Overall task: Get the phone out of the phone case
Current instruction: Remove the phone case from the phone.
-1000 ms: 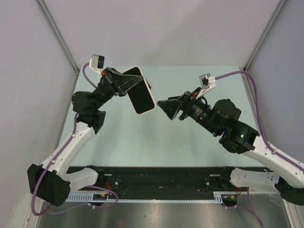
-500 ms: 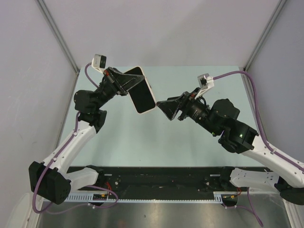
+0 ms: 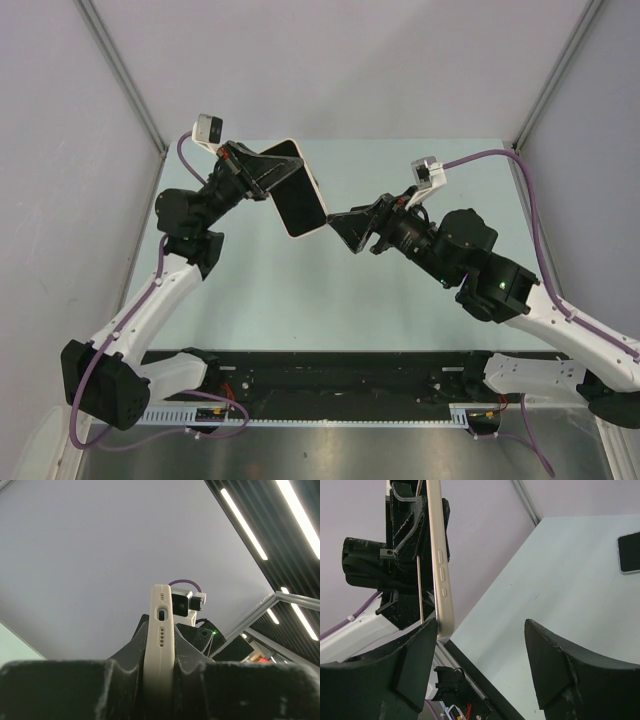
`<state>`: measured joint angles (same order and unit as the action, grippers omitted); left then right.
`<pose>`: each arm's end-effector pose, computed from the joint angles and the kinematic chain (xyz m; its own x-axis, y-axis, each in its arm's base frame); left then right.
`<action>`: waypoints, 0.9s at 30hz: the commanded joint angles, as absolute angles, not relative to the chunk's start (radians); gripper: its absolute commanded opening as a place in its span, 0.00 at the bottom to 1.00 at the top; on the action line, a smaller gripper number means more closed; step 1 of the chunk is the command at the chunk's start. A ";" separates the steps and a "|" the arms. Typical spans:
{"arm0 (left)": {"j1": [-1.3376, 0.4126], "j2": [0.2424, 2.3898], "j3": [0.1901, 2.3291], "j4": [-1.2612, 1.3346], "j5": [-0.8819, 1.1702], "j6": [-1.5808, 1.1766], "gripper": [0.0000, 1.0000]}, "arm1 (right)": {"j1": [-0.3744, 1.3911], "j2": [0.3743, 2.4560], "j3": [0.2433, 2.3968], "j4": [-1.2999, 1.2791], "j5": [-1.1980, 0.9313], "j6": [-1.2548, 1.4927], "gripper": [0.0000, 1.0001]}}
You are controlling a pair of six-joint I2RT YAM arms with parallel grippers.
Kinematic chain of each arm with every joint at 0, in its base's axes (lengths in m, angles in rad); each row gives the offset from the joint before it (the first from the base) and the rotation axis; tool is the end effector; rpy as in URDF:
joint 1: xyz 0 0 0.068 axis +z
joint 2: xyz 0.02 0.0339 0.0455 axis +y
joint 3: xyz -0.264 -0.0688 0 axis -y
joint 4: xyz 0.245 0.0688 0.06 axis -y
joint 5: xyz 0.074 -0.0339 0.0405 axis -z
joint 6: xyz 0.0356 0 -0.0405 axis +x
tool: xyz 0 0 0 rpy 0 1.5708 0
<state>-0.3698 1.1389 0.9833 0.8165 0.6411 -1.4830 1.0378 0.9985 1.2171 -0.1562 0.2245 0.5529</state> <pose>0.2177 -0.1072 0.4375 -0.6769 -0.5938 -0.4349 0.6341 -0.1704 -0.7542 0.1144 0.1783 0.4539 -0.3547 0.4063 -0.8421 -0.6351 0.5562 0.5359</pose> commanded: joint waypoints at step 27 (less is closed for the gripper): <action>-0.360 1.111 1.006 0.908 0.635 -1.516 0.00 | 1.061 1.032 1.226 -0.204 0.327 0.522 0.74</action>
<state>-0.3592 1.1389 0.9813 0.8261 0.6415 -1.4837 1.0550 0.9997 1.2171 -0.1654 0.2794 0.5453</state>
